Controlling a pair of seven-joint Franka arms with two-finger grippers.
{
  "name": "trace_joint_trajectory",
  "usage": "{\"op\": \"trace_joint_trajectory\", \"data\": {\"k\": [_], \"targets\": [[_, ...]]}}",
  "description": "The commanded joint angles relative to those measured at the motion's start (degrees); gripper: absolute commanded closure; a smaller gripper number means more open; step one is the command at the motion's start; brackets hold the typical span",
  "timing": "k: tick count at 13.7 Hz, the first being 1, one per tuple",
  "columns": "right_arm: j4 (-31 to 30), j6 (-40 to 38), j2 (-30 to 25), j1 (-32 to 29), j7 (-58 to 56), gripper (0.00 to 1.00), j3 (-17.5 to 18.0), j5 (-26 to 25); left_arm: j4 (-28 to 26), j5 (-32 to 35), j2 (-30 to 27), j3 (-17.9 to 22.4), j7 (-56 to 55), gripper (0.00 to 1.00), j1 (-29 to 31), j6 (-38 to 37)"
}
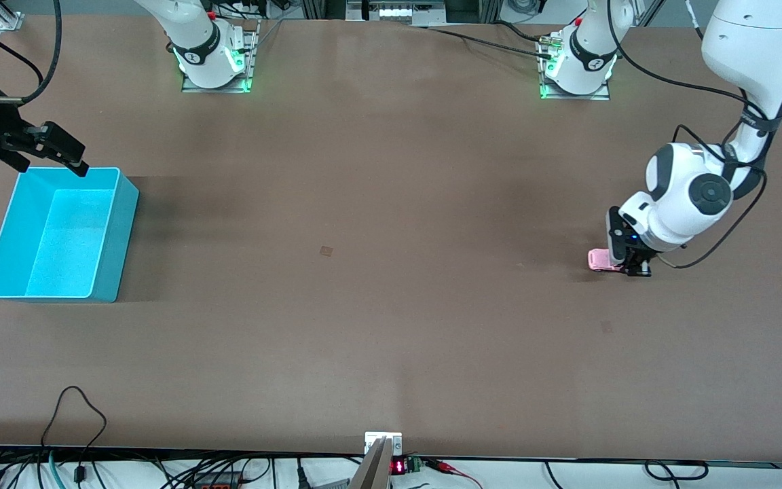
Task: Wind and store pink jeep toy
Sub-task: 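Drag the jeep backward along the table with the left gripper to wind it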
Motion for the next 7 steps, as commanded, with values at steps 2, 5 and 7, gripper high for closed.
{"op": "trace_joint_trajectory", "data": {"k": [2,5,7], "targets": [[-1.0,0.6,-1.2,-0.4,-0.4,0.00,0.3,0.2,4.3,0.9,5.1,-0.1,7.6,0.96,7.2,-4.9],[-1.0,0.6,-1.2,-0.4,-0.5,0.00,0.3,0.2,5.3,0.9,7.0,-0.1,11.3,0.96,12.1,-4.7],[-1.0,0.6,-1.2,-0.4,-0.5,0.00,0.3,0.2,6.1,0.9,7.8,-0.2,13.8,0.96,15.1,-4.3]]}}
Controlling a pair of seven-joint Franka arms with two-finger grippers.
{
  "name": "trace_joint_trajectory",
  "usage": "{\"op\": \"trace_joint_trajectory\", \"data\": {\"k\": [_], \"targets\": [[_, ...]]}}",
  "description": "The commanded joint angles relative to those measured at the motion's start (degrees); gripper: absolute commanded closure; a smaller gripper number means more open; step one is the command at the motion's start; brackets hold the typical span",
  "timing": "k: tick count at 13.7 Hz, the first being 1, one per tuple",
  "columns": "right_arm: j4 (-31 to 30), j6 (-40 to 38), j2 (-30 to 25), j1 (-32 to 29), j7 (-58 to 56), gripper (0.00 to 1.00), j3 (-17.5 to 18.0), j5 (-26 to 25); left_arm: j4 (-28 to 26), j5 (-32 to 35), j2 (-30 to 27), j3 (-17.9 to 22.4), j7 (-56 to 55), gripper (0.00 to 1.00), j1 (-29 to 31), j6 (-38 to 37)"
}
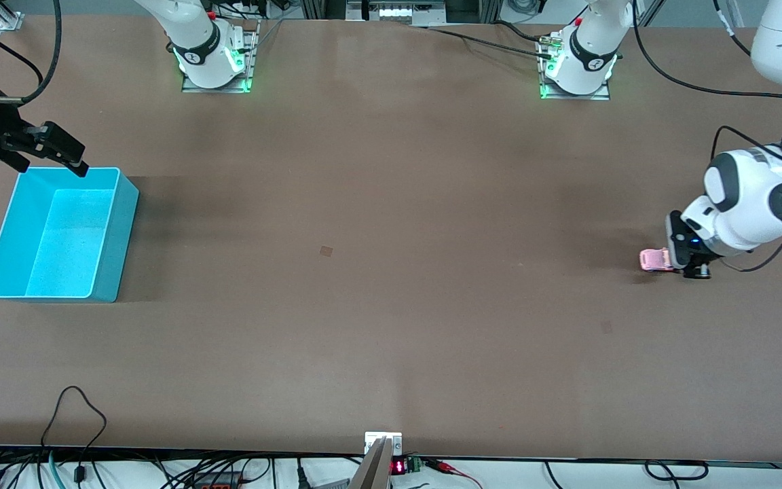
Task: Wind and store pink jeep toy
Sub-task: 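Drag the jeep backward along the table with the left gripper to wind it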
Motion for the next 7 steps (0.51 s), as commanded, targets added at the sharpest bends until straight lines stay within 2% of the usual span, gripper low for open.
{"op": "trace_joint_trajectory", "data": {"k": [1,7], "targets": [[-1.0,0.5,-1.2,-0.4,-0.5,0.00,0.3,0.2,1.0,0.9,5.4,-0.1,4.1,0.96,3.9,-1.5],[-1.0,0.5,-1.2,-0.4,-0.5,0.00,0.3,0.2,4.1,0.9,7.5,-0.1,11.1,0.96,7.6,-1.6]]}}
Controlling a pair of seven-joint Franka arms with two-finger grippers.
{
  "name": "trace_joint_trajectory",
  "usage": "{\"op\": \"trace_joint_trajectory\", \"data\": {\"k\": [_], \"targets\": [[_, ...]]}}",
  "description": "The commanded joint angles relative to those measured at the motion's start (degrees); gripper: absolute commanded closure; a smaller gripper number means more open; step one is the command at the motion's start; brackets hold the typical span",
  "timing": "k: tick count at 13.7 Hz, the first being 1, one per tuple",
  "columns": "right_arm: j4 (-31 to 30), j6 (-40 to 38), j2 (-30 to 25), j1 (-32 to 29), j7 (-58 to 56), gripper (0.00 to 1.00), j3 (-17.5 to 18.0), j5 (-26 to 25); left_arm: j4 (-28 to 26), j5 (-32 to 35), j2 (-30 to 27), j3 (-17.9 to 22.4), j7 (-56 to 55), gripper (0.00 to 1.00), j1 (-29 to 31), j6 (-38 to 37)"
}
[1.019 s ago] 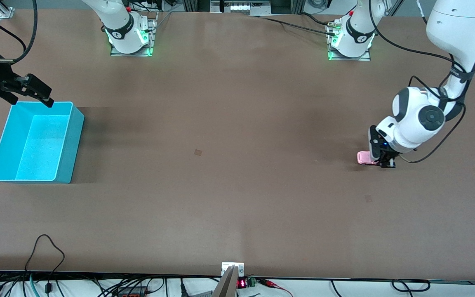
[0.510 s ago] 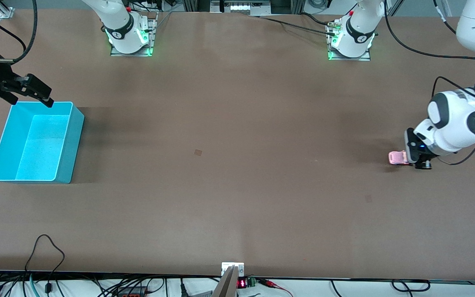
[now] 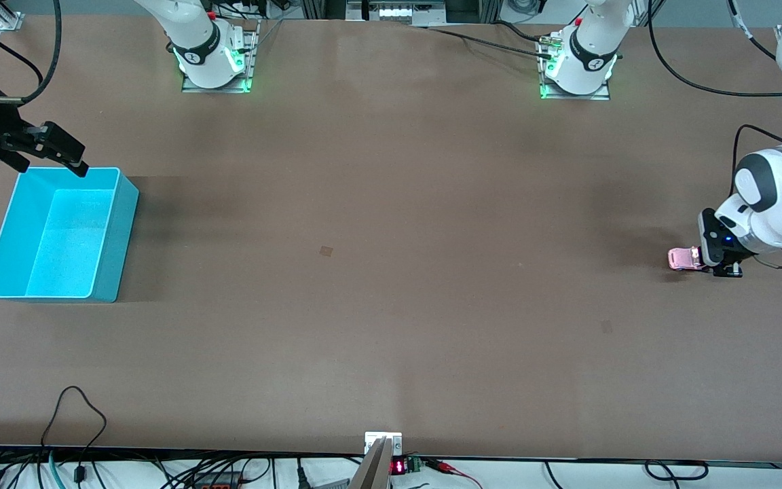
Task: Wind and store pink jeep toy
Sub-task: 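Drag the jeep backward along the table with the left gripper to wind it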
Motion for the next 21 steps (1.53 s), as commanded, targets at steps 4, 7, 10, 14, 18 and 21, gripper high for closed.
{"op": "trace_joint_trajectory", "data": {"k": [4,7,10,14,18,21], "targets": [[-1.1,0.6,-1.2,-0.4,-0.4,0.00,0.3,0.2,1.9,0.9,6.4,-0.1,4.3,0.96,2.3,-1.4],[-1.1,0.6,-1.1,-0.4,-0.4,0.00,0.3,0.2,2.0,0.9,6.2,-0.1,4.2,0.26,2.5,-1.6],[-1.1,0.5,-1.1,-0.5,-0.5,0.00,0.3,0.2,2.4,0.9,4.5,-0.4,3.7,0.00,2.4,-2.1],[-1.2,0.6,-1.1,-0.5,-0.5,0.00,0.2,0.2,3.0,0.8,1.4,-2.0,2.4,0.00,2.0,-8.2],[-1.2,0.5,-1.1,-0.6,-0.5,0.00,0.2,0.2,5.0,0.9,-3.4,-4.2,-4.1,0.00,0.6,-19.9],[-1.2,0.5,-1.1,-0.7,-0.5,0.00,0.2,0.3,9.8,1.0,-4.3,-4.3,-8.8,0.00,-3.0,-30.2]]}}
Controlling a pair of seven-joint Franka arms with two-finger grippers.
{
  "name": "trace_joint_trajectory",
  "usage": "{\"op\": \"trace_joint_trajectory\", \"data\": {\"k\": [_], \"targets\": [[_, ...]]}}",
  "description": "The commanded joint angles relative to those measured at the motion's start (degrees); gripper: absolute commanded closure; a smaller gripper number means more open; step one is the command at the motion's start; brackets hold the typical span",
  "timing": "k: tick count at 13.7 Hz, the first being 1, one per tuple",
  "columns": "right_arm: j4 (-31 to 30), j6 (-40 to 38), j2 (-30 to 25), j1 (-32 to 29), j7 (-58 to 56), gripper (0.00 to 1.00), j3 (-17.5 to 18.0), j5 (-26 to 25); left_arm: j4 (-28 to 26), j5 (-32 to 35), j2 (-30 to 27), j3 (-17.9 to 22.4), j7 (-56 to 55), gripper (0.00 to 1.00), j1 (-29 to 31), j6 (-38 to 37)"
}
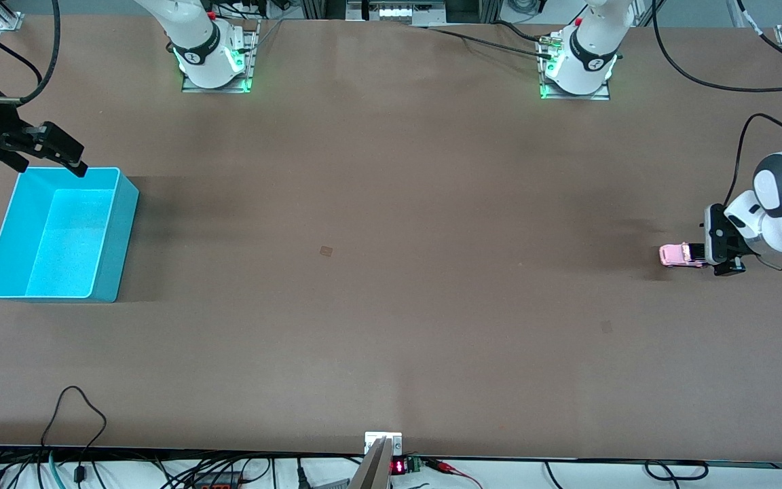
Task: Wind and store pink jeep toy
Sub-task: 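Drag the jeep backward along the table with the left gripper to wind it, then open the left gripper to release the jeep so it rolls forward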
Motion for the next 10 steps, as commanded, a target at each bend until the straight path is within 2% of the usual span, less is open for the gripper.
{"op": "trace_joint_trajectory", "data": {"k": [1,5,8,10], "targets": [[-1.2,0.5,-1.1,-0.6,-0.5,0.00,0.2,0.3,4.8,0.9,-0.8,0.1,-4.8,0.00,-3.8,-9.5],[-1.2,0.5,-1.1,-0.6,-0.6,0.00,0.2,0.3,12.0,0.9,-1.4,-0.1,-17.0,0.00,-8.2,-22.0],[-1.2,0.5,-1.2,-0.6,-0.6,0.00,0.2,0.3,14.7,0.4,-4.3,-0.4,-29.8,0.00,-11.0,-29.5],[-1.2,0.5,-1.2,-0.6,-0.6,0.00,0.2,0.3,15.7,0.3,-6.7,-3.1,-39.8,0.00,-11.1,-32.1]]}}
